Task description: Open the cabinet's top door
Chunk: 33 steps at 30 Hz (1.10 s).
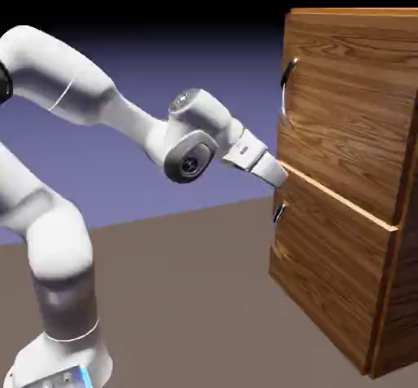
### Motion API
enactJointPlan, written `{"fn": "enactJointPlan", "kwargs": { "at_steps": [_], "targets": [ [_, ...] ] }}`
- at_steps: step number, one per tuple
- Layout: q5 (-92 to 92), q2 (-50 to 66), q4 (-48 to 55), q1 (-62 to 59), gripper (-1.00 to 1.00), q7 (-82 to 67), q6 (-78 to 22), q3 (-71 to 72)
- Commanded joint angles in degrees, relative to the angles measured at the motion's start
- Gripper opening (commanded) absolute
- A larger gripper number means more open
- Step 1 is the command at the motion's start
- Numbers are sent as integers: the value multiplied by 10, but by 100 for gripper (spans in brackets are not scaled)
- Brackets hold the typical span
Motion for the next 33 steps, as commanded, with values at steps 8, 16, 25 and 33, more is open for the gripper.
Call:
{"fn": "enactJointPlan", "kwargs": {
  "at_steps": [8, 16, 25, 33],
  "targets": [
    [199, -40, 32, -73, 0, -130, -12, 79],
    [399, -80, 64, -146, 0, -261, -25, 158],
    [623, -125, 101, -228, 0, -407, -39, 247],
    [822, -165, 133, -301, 0, -538, -51, 326]
  ]
}}
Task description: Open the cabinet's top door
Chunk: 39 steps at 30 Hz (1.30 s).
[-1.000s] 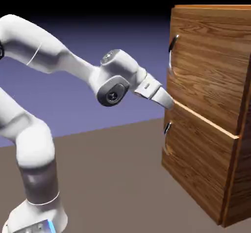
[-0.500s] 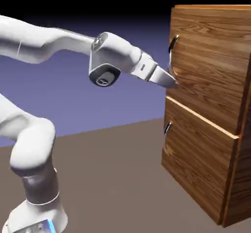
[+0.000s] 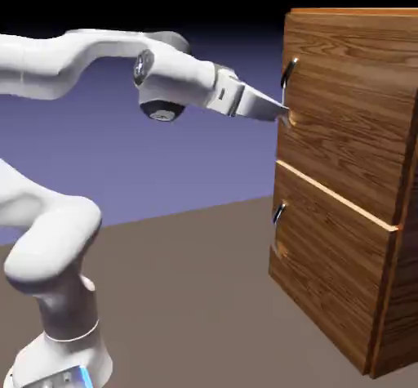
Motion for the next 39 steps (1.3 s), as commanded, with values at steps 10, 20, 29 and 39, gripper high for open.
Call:
{"fn": "enactJointPlan", "kwargs": {
  "at_steps": [10, 20, 29, 39],
  "targets": [
    [249, -50, 40, -91, 0, -163, -15, 99],
    [498, -100, 81, -182, 0, -326, -31, 197],
    [579, -83, 161, -305, 0, -370, -57, 275],
    [487, -106, 4, -141, -100, -376, -190, 124]
  ]
}}
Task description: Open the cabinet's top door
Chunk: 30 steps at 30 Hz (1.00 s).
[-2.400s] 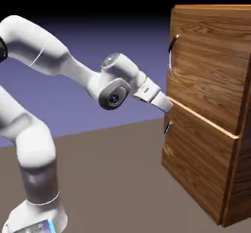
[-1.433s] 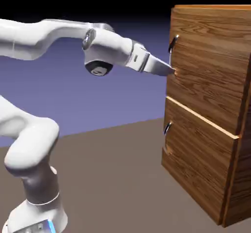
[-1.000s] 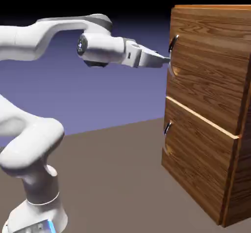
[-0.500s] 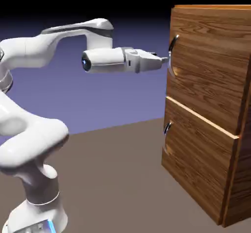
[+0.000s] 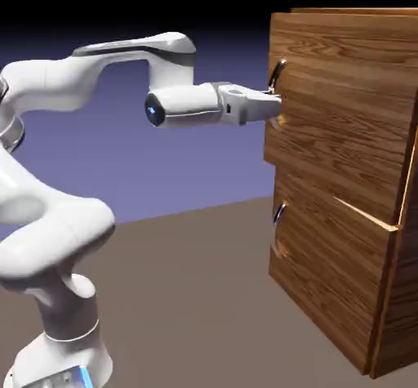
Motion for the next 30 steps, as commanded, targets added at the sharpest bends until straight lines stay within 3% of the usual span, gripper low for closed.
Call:
{"fn": "enactJointPlan", "kwargs": {
  "at_steps": [1, 16, 30],
  "targets": [
    [-16, -6, -18, 18, -100, 1, -17, -21],
    [-311, -90, -181, 137, -100, 28, -272, -332],
    [-598, -18, -149, 131, -100, -4, -528, -623]
  ]
}}
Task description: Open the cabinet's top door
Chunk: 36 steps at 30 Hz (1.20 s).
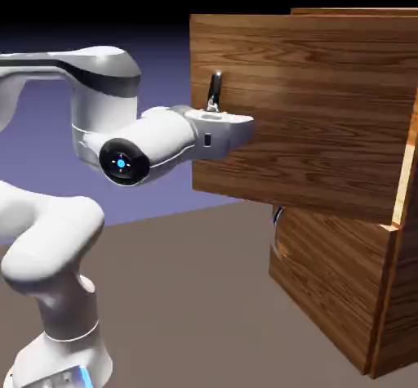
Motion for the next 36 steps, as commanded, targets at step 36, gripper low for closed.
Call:
{"fn": "enactJointPlan", "kwargs": {
  "at_steps": [36],
  "targets": [
    [-257, 529, 525, 512, -100, -236, -612, -730]
  ]
}}
